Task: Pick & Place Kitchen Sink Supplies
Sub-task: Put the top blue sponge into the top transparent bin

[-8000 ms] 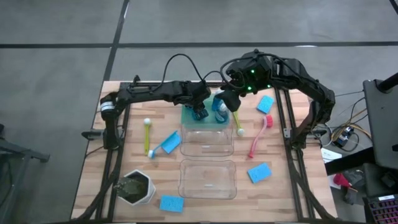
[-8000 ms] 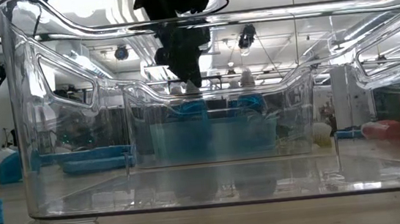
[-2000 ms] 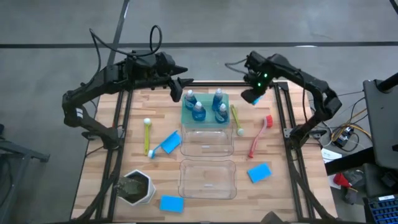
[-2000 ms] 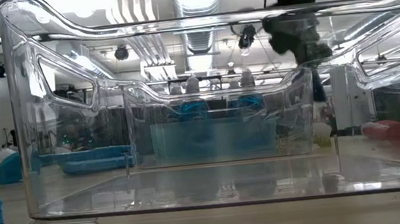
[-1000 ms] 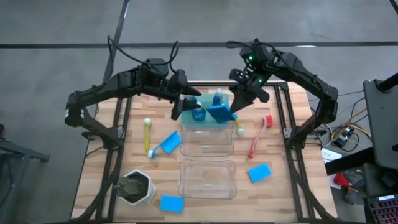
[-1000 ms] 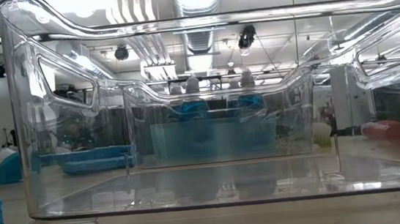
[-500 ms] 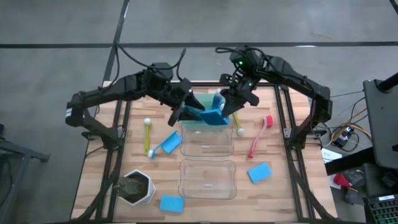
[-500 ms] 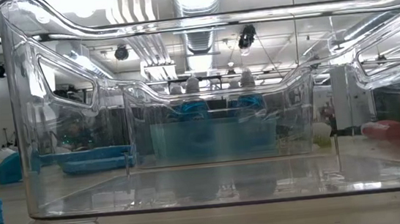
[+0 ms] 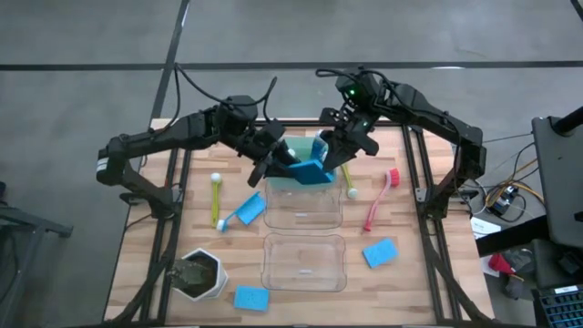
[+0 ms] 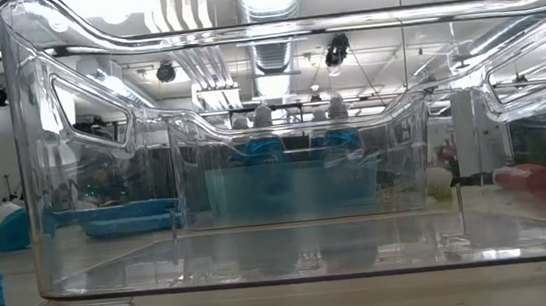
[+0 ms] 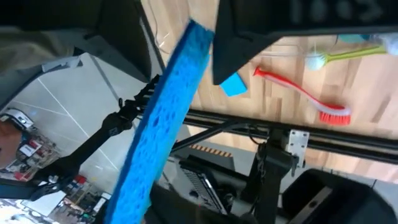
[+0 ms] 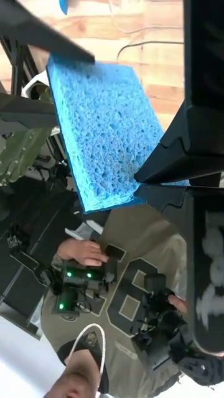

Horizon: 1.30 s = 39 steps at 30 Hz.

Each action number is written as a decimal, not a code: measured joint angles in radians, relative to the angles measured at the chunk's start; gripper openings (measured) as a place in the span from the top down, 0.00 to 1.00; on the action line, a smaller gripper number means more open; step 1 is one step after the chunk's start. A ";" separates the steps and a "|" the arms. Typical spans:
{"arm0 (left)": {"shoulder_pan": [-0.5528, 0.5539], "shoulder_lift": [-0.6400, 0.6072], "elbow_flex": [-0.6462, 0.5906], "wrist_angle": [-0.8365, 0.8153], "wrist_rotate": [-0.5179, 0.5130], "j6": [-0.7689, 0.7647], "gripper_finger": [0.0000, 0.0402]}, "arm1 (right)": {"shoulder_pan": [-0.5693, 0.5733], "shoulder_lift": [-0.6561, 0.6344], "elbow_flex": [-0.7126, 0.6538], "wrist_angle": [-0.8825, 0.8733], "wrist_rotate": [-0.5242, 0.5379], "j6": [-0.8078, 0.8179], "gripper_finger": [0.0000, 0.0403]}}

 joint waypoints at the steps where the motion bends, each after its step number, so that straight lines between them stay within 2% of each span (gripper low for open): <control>1: 0.000 0.000 0.000 0.007 0.005 0.000 0.67 | 0.000 0.000 0.000 0.003 0.008 -0.002 0.98; 7: 0.000 0.000 0.000 0.010 0.021 -0.013 0.90 | -0.002 -0.001 0.000 0.033 0.067 0.003 0.98; 11: 0.001 -0.001 0.000 0.009 0.020 -0.027 0.98 | -0.007 -0.001 0.000 0.052 0.071 0.058 0.98; 16: 0.001 -0.001 0.001 0.009 0.023 -0.053 0.94 | -0.026 -0.004 0.000 0.055 0.081 0.099 0.95; 23: 0.001 -0.001 0.002 0.012 0.072 -0.104 0.93 | -0.059 -0.007 0.037 0.057 0.192 0.116 0.84; 34: 0.000 -0.001 0.002 0.012 0.092 -0.129 0.95 | -0.065 -0.010 0.115 0.050 0.191 0.106 0.64; 39: 0.001 -0.001 0.002 0.013 0.091 -0.171 0.93 | -0.040 -0.011 0.136 0.049 0.207 0.106 0.60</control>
